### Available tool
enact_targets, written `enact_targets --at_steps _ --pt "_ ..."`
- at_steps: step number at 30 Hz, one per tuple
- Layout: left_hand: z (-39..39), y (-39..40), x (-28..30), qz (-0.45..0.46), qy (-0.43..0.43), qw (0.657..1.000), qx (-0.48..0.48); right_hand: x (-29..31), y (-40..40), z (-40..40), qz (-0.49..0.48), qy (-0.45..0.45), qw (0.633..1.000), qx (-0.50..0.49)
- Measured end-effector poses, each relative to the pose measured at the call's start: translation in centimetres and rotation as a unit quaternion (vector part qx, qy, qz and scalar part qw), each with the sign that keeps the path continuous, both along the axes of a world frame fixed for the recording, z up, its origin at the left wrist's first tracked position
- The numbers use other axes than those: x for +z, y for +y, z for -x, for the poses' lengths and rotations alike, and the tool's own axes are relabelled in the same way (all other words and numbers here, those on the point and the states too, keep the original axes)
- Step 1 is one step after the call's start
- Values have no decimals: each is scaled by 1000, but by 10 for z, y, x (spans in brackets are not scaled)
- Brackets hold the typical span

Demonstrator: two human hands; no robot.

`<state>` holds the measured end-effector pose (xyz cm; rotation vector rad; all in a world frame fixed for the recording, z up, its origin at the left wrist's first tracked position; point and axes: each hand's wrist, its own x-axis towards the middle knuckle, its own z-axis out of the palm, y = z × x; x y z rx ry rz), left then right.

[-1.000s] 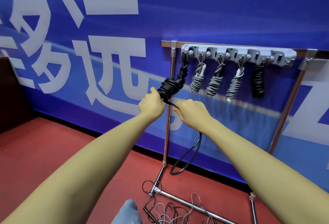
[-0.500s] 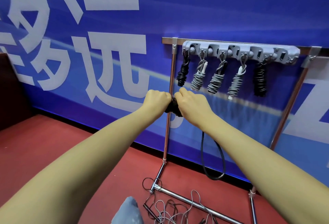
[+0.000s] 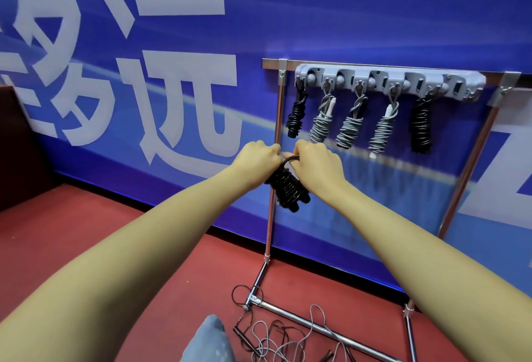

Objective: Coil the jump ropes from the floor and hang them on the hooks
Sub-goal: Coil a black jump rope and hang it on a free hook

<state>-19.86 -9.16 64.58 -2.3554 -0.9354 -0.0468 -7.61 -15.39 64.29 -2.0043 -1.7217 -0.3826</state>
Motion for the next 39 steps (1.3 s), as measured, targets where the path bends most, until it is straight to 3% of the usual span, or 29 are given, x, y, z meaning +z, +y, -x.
enact_targets --at_steps 2,4,10,13,16,17,19,20,21,24,27,32,35,39 --pt "4 3 -5 14 0 1000 -27 5 2 -1 -4 16 1000 -10" --pt "12 6 -8 2 -55 992 -118 10 4 -6 -3 37 999 -15" --pt "21 14 -14 9 -106 944 -311 5 6 -15 12 21 1000 7" --pt "19 17 -10 16 -181 914 -364 9 -1 -18 6 34 999 17" --pt "11 2 0 97 -355 891 -267 11 -11 -21 -23 143 989 36" --pt "6 -6 4 166 -430 861 -214 10 -10 -21 -30 106 994 21" --pt "-6 -17 11 298 -557 763 -138 7 -6 -23 -25 -13 1000 -11" --pt "-12 -19 12 332 -589 728 -113 5 -3 -23 -31 -40 999 -11" --pt "-17 -18 13 345 -601 715 -89 4 -2 -24 -36 -56 998 -6" --pt "-20 -11 12 332 -587 737 -32 -2 -1 -27 -40 -147 988 -23" --pt "-22 -1 5 273 -547 791 20 -7 -4 -23 8 -206 978 -14" --pt "-21 5 -3 189 -473 857 84 -9 -8 -12 62 -205 976 44" --pt "-18 12 -8 180 -430 876 127 -9 -9 -9 70 -197 974 84" --pt "-8 17 -14 138 -323 923 157 -9 -13 -3 88 -183 970 132"
